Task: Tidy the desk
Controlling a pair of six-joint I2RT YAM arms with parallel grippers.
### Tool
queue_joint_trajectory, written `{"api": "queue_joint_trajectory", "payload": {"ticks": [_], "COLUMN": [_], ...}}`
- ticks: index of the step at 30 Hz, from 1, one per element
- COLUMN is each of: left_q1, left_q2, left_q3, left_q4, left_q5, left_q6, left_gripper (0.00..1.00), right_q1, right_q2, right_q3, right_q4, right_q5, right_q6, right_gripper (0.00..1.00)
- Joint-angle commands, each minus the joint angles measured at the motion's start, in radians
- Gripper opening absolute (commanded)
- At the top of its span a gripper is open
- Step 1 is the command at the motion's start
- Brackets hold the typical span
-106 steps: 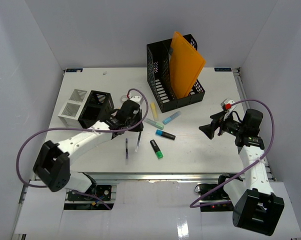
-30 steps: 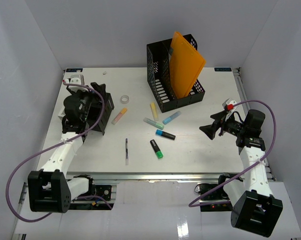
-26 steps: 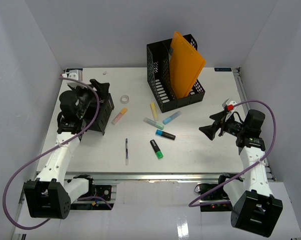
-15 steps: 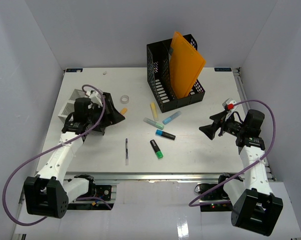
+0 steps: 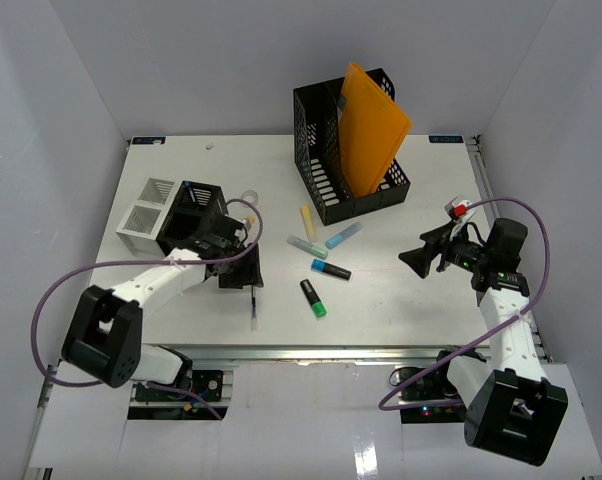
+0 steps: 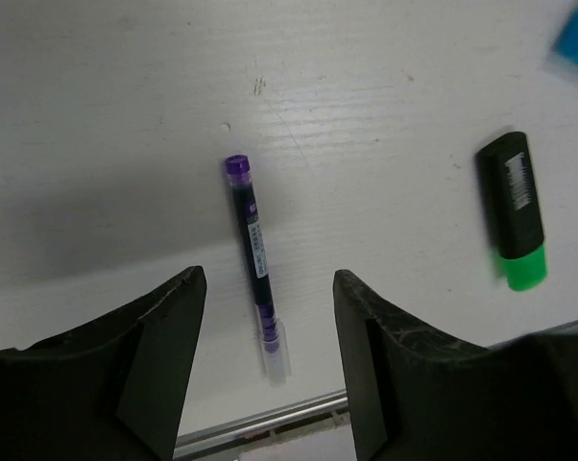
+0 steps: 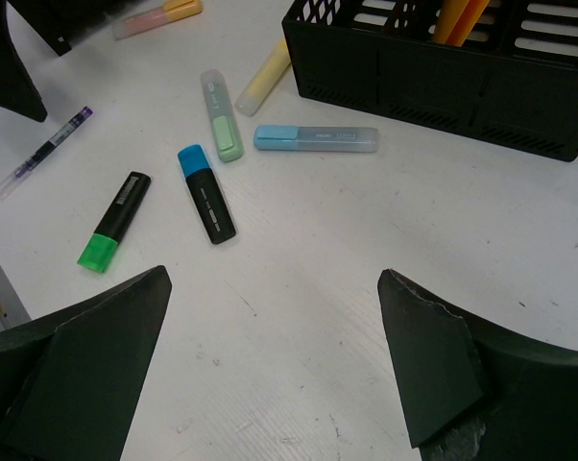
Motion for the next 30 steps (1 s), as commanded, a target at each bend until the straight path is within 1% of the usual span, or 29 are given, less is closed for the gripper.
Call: {"api": "queue_joint_trajectory", "payload": {"ticks": [1, 5, 13, 21, 23, 25, 28, 30], "left_q1": [-0.089, -0.101, -0.102, -0.103, -0.104, -0.105, -0.105, -0.104], "left_q2": [0.105, 0.179, 0.269, 0.307, 0.302, 0.297, 0.282, 0.274], "left_q3": [0.080, 0.137, 0.167, 0.170, 0.171, 0.172, 0.166, 0.161], "left_q4": [-0.015, -0.035, -0.061, -0.057, -0.053, -0.052, -0.046, -0.044], "left_q5": [-0.155, -0.186, -0.224, -0.224, -0.218, -0.212, -0.206, -0.204], "left_q6": [-0.025, -0.010, 0.012, 0.018, 0.018, 0.019, 0.019, 0.019], "left_gripper": [0.64, 0.61, 0.53, 0.40, 0.33, 0.23, 0.14, 0.07], "right_q1": [-0.001, -0.001, -0.001, -0.001, -0.001, -0.001, -0.002, -0.001], "right_q2": [0.000, 0.003, 0.002, 0.001, 0.002, 0.002, 0.002, 0.000], "right_q3": [0.003, 0.006, 0.011, 0.010, 0.010, 0.009, 0.009, 0.009], "right_q4": [0.014, 0.011, 0.010, 0.008, 0.008, 0.008, 0.008, 0.008], "right_q5": [0.009, 0.009, 0.008, 0.008, 0.008, 0.010, 0.011, 0.012], "right_q6": [-0.004, -0.008, -0.008, -0.009, -0.009, -0.009, -0.009, -0.009], "right_gripper": [0.95, 0.95, 0.95, 0.95, 0.95, 0.95, 0.95, 0.95]}}
